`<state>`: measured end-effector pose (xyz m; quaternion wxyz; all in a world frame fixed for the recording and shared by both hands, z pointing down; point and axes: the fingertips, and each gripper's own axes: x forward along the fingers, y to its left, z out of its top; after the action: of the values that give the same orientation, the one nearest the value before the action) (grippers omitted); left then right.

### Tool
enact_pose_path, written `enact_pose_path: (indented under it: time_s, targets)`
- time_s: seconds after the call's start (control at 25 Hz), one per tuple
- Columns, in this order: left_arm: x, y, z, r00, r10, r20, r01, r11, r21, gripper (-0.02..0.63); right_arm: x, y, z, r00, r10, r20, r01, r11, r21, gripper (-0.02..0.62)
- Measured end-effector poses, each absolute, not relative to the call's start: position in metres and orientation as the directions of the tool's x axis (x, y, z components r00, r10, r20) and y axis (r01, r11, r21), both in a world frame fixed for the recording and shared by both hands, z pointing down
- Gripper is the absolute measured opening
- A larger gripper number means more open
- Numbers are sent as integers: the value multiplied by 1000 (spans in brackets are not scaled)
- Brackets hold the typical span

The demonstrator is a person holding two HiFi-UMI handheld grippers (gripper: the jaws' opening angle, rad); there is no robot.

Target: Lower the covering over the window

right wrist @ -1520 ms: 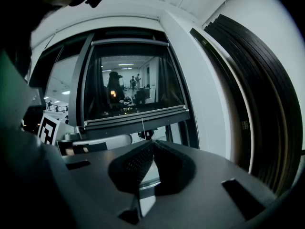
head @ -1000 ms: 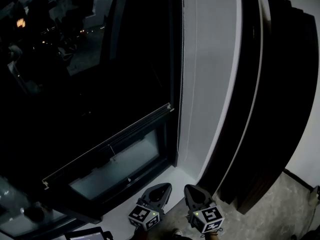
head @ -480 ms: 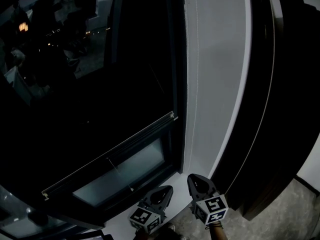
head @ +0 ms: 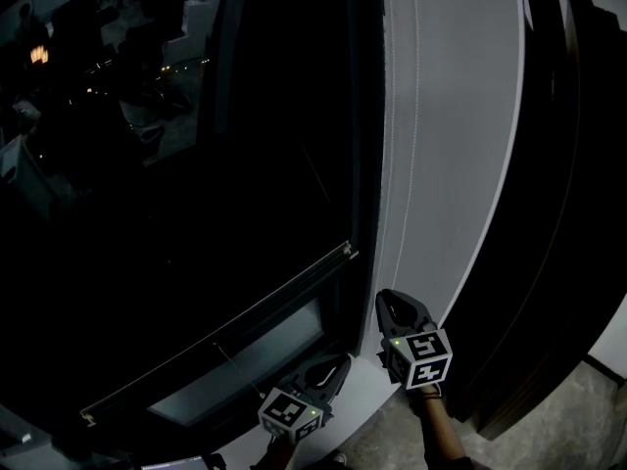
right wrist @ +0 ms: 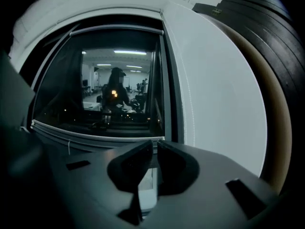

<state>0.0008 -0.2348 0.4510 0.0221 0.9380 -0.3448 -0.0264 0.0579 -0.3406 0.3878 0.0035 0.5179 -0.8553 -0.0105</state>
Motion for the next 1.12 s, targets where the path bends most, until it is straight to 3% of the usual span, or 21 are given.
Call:
enact_pose_path:
  time_s: [0.32, 0.6, 0.96, 1.12]
  targets:
    - [7, -263, 453, 814, -581, -27, -580, -814, 36, 0, 64, -425, 353, -354, -935, 30, -933, 355, 56, 77]
    - [6, -265, 460, 834, -551, -27, -550, -834, 33, 0, 71, -483, 333, -241, -969, 48, -957, 245, 155, 77]
    - [-15, -272, 467, 815, -579, -25, -577, -815, 53, 0, 66, -515, 315, -248, -968, 34, -961, 250, 115, 75]
    - [-27, -275, 471, 799, -601, -22, -598, -799, 63, 0, 66, -512, 317, -277, -961, 11, -956, 277, 94, 15]
